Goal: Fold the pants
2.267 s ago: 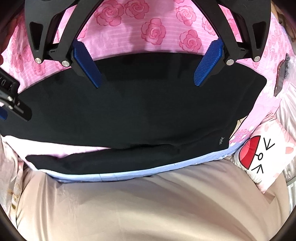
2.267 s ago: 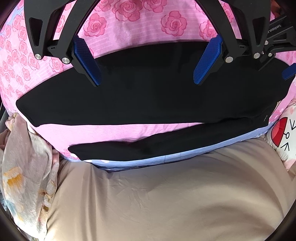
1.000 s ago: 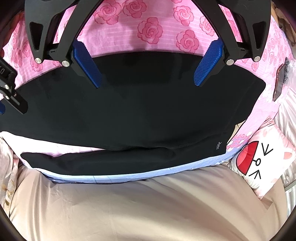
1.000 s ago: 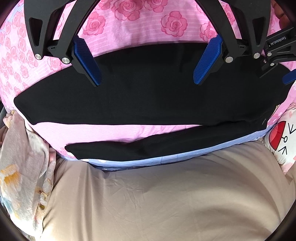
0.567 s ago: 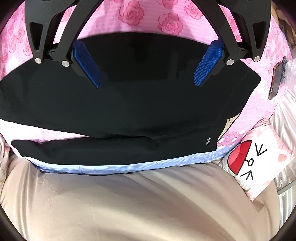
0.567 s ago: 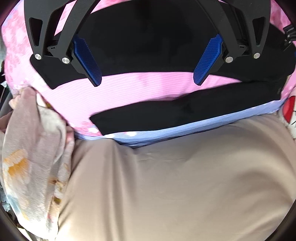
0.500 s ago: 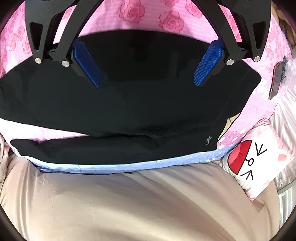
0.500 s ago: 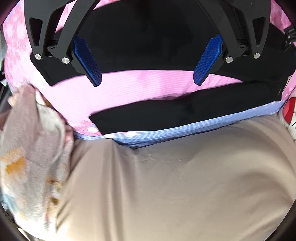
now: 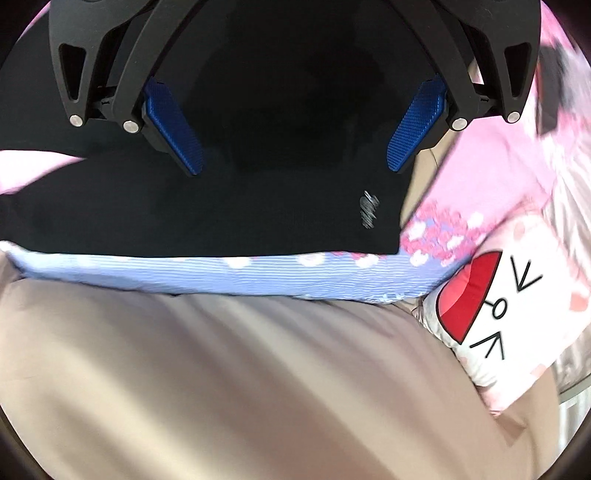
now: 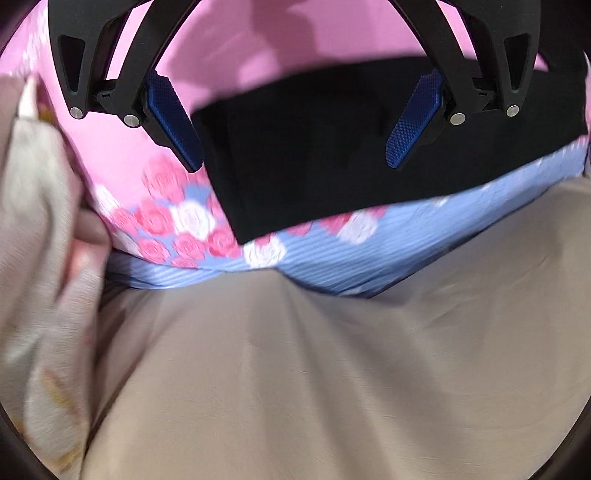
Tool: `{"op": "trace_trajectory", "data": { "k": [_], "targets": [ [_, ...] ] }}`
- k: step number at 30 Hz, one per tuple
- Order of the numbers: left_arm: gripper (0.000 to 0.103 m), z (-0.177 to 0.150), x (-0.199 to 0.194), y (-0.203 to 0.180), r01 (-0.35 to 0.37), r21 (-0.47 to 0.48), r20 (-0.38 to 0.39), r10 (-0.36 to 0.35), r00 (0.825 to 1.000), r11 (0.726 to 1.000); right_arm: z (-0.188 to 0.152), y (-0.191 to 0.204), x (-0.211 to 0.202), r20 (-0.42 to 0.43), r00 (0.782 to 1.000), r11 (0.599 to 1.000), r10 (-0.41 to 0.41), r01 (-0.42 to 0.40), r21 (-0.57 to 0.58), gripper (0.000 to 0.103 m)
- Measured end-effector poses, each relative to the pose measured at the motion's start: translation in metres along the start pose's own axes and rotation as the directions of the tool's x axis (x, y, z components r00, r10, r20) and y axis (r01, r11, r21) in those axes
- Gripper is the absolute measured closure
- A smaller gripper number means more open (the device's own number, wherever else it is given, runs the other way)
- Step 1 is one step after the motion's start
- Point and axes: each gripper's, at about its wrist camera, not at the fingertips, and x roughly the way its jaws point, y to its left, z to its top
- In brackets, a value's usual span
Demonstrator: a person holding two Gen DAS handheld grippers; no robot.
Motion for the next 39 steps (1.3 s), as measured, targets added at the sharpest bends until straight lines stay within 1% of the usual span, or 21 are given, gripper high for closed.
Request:
{"op": "trace_trajectory", "data": {
  "k": [3, 6, 7, 9, 11, 13, 14, 15, 16, 17, 18, 20, 21, 24, 25, 28, 30, 31, 34, 36, 39],
  "targets": [
    [0.005, 0.022, 0.041, 0.027, -0.039, -0.03, -0.067, 0.037, 0.997, 0.999, 0.014, -0.004, 0.027, -0.024, 0.999, 0.999, -0.043, 0.043, 0.0, 0.006],
    [0.005, 0.04, 0.076, 0.055, -0.141, -0.08, -0.098, 0.133, 0.986, 0.987, 0.018, -0.003, 0.04, -0.034, 0.997, 0.997, -0.072, 0.071, -0.016, 0.006],
    [0.005, 0.047, 0.088, 0.066, -0.145, -0.103, -0.104, 0.134, 0.985, 0.984, 0.02, -0.005, 0.047, -0.048, 0.997, 0.998, -0.062, 0.062, -0.013, 0.006],
    [0.005, 0.055, 0.112, 0.076, -0.083, -0.109, -0.158, 0.065, 0.985, 0.99, 0.019, -0.004, 0.056, -0.067, 0.997, 0.999, -0.044, 0.043, -0.016, 0.015],
    [0.005, 0.061, 0.136, 0.087, -0.085, -0.141, -0.218, 0.052, 0.974, 0.986, 0.017, -0.002, 0.061, -0.081, 0.996, 0.999, -0.035, 0.033, -0.024, 0.019],
    [0.006, 0.064, 0.158, 0.098, -0.086, -0.171, -0.272, 0.037, 0.962, 0.981, 0.014, 0.001, 0.06, -0.069, 0.996, 0.997, -0.062, 0.058, -0.052, 0.034],
    [0.007, 0.065, 0.166, 0.102, -0.088, -0.185, -0.294, 0.03, 0.955, 0.979, 0.015, 0.0, 0.06, -0.065, 0.996, 0.997, -0.062, 0.059, -0.054, 0.047],
    [0.011, 0.064, 0.174, 0.105, -0.082, -0.209, -0.31, 0.013, 0.951, 0.975, 0.014, -0.001, 0.058, -0.063, 0.997, 0.997, -0.054, 0.051, -0.05, 0.066],
    [0.018, 0.063, 0.181, 0.11, -0.06, -0.24, -0.336, -0.024, 0.942, 0.969, 0.013, -0.005, 0.054, -0.059, 0.998, 0.999, -0.029, 0.027, -0.032, 0.073],
    [0.018, 0.064, 0.182, 0.111, -0.063, -0.247, -0.331, -0.023, 0.943, 0.967, 0.012, -0.008, 0.051, -0.058, 0.998, 1.0, -0.001, 0.0, -0.016, 0.081],
    [0.028, 0.066, 0.181, 0.11, -0.058, -0.243, -0.326, -0.026, 0.945, 0.968, 0.01, -0.01, 0.046, -0.052, 0.998, 1.0, 0.022, -0.023, -0.006, 0.085],
    [0.074, 0.07, 0.172, 0.101, -0.001, -0.232, -0.31, -0.073, 0.948, 0.973, 0.004, -0.006, 0.035, -0.035, 0.999, 0.999, 0.035, -0.036, -0.024, 0.089],
    [0.082, 0.071, 0.166, 0.097, 0.028, -0.239, -0.306, -0.103, 0.946, 0.971, 0.002, -0.005, 0.031, -0.03, 0.999, 0.999, 0.039, -0.04, -0.027, 0.09],
    [0.083, 0.077, 0.133, 0.079, 0.018, -0.186, -0.242, -0.064, 0.968, 0.982, -0.004, -0.001, 0.006, 0.01, 0.997, 0.997, 0.071, -0.07, -0.037, 0.09],
    [0.083, 0.077, 0.115, 0.079, 0.039, -0.183, -0.211, -0.078, 0.974, 0.982, -0.008, 0.001, -0.008, 0.029, 0.995, 0.995, 0.092, -0.091, -0.041, 0.09],
    [0.083, 0.073, 0.066, 0.087, 0.116, -0.214, -0.151, -0.15, 0.977, 0.97, -0.014, 0.007, -0.053, 0.073, 0.987, 0.988, 0.142, -0.137, -0.069, 0.09],
    [0.083, 0.065, 0.025, 0.091, 0.157, -0.202, -0.109, -0.182, 0.977, 0.967, -0.023, 0.007, -0.087, 0.104, 0.98, 0.983, 0.17, -0.161, -0.089, 0.091],
    [0.083, 0.056, -0.002, 0.097, 0.188, -0.197, -0.084, -0.208, 0.975, 0.962, -0.03, 0.005, -0.109, 0.126, 0.974, 0.979, 0.19, -0.178, -0.102, 0.091],
    [0.083, 0.036, -0.054, 0.106, 0.239, -0.185, -0.046, -0.252, 0.967, 0.953, -0.045, 0.001, -0.153, 0.166, 0.959, 0.968, 0.23, -0.207, -0.144, 0.091],
    [0.083, 0.013, -0.084, 0.112, 0.258, -0.183, -0.042, -0.269, 0.962, 0.949, -0.066, 0.0, -0.179, 0.179, 0.952, 0.961, 0.248, -0.218, -0.169, 0.091],
    [0.082, -0.029, -0.109, 0.13, 0.263, -0.184, -0.064, -0.279, 0.958, 0.947, -0.1, -0.017, -0.206, 0.171, 0.956, 0.96, 0.239, -0.206, -0.191, 0.09]
  ]
}}
